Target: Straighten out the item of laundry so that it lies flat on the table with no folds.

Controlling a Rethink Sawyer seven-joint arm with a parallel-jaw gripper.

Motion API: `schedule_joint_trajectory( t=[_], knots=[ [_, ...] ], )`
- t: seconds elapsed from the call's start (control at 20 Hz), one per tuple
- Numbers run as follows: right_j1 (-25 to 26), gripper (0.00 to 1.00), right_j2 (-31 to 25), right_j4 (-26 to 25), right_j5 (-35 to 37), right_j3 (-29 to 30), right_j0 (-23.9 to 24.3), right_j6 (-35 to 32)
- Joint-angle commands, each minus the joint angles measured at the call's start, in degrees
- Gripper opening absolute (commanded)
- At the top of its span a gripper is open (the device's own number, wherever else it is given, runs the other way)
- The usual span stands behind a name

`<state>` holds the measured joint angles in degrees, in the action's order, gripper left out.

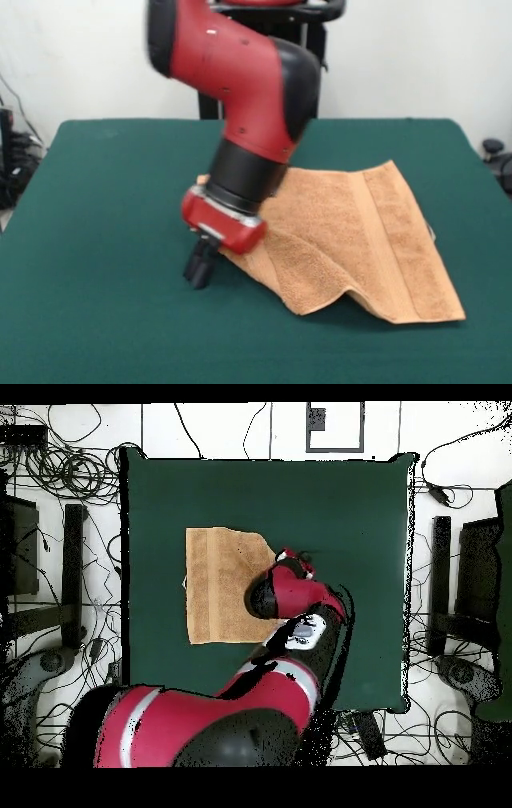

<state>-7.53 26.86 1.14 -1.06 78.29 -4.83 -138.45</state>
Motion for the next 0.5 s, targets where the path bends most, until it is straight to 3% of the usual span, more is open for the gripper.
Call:
schedule_joint_trajectory(
  t=[0.05,0.3,0.5],
  knots=[
    [7.55,0.00,-3.57,7.93,9.24,-5.87,-10.96,-9.21],
    [7.04,0.00,-6.19,10.87,10.49,-4.92,-10.58,-9.66],
    [4.60,0.00,-12.24,11.84,11.17,-2.22,-7.34,-8.80]
  ],
)
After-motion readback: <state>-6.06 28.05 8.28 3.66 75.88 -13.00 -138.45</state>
